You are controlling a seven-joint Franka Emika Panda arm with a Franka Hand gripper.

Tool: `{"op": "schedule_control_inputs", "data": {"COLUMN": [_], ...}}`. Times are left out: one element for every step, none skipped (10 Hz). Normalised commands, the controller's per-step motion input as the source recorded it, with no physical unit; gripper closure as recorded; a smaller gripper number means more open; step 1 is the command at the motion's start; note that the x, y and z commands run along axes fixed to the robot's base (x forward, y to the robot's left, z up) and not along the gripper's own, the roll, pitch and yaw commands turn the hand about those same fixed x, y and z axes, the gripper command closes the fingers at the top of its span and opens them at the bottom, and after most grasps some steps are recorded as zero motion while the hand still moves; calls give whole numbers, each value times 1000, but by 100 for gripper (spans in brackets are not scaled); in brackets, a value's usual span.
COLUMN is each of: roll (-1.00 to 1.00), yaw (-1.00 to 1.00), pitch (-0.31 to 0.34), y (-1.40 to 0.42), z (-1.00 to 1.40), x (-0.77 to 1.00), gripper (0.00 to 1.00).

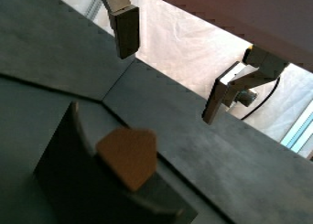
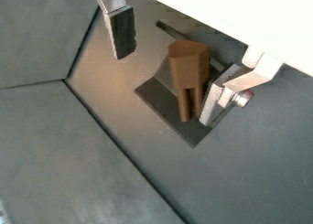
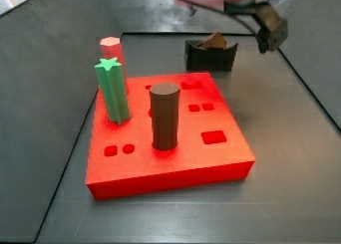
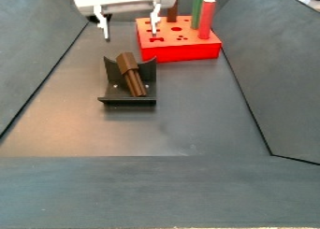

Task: Pick up the 3 prong object. Move up. Place the 3 prong object on the fixture. Regrasp the 3 prong object. Move to above the board. Insert the 3 prong object.
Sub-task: Regrasp the 3 prong object.

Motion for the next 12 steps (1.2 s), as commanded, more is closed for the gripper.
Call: {"op": "schedule_control_inputs", "data": {"roll": [66, 58, 58, 57, 54, 51, 49, 49, 46, 46, 46, 46], "yaw": [62, 30, 19, 2, -6, -9, -6, -3, -3, -5, -5, -5], "pitch": [-75, -76, -73, -55, -44, -36, -25, -14, 2, -1, -1, -1], "y": [31, 24, 22, 11, 6, 4, 4, 3, -12, -14, -14, -14], "z": [-1000, -1000, -1000, -841, -654, -520, -380, -244, -179, -174, -174, -174], "x": [108, 115, 120, 110, 95, 84, 77, 75, 26, 21, 21, 21], "gripper": [0, 0, 0, 0, 0, 0, 0, 0, 0, 0, 0, 0]}}
